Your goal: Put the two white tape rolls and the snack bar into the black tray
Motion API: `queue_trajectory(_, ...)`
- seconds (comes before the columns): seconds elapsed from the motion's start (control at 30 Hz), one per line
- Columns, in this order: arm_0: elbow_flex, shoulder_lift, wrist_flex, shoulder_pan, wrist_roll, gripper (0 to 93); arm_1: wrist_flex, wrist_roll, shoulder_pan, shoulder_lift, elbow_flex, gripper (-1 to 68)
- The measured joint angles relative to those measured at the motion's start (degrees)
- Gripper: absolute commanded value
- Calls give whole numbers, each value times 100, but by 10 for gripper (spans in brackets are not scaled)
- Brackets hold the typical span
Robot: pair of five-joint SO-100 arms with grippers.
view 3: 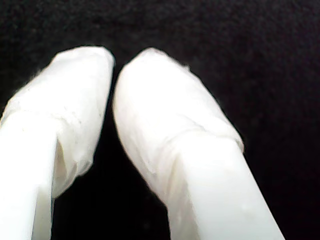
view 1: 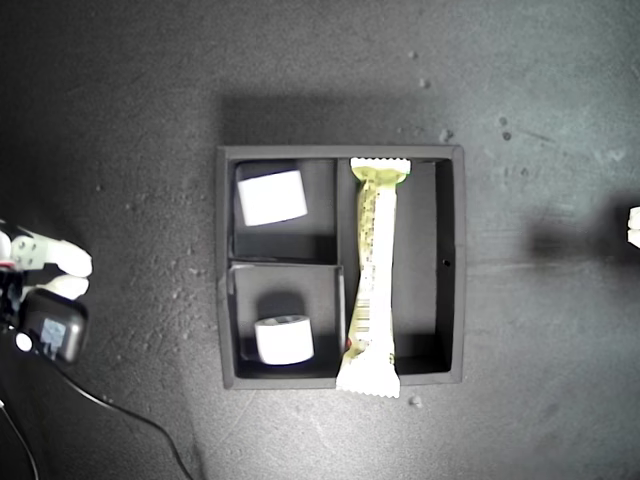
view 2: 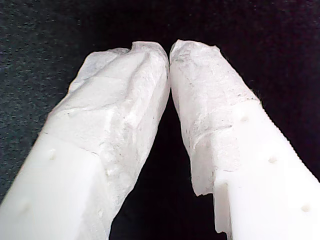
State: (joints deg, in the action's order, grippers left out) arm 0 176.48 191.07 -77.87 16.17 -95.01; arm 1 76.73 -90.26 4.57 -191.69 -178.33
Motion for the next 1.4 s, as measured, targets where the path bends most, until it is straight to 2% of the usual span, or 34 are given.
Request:
queue_trajectory(0.13,0,0,0,-70,-18,2,0,290,387,0,0,1)
queue_trajectory(0.37,0,0,0,-70,141,2,0,378,334,0,0,1)
queue_trajectory(0.5,0,0,0,-70,492,2,0,378,255,0,0,1)
queue_trajectory(0.63,0,0,0,-70,1406,2,0,378,229,0,0,1)
queue_trajectory(0.7,0,0,0,-70,1538,2,0,378,229,0,0,1)
queue_trajectory(1.4,0,0,0,-70,1626,2,0,378,229,0,0,1)
